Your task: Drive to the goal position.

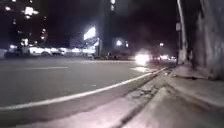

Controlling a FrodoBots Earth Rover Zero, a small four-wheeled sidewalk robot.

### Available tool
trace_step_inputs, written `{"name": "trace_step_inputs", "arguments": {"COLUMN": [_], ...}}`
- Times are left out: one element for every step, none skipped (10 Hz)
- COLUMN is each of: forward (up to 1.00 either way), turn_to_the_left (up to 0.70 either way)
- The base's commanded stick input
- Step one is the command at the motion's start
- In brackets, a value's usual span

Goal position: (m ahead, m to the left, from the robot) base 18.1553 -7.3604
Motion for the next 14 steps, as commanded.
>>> {"name": "trace_step_inputs", "arguments": {"forward": [1.0,1.0,1.0,1.0,1.0,1.0,1.0,1.0,1.0,1.0,0.6,0.09,0.0,-0.34], "turn_to_the_left": [0.0,0.0,0.0,0.0,0.0,0.0,0.0,0.0,0.0,0.0,0.0,0.0,0.0,0.0]}}
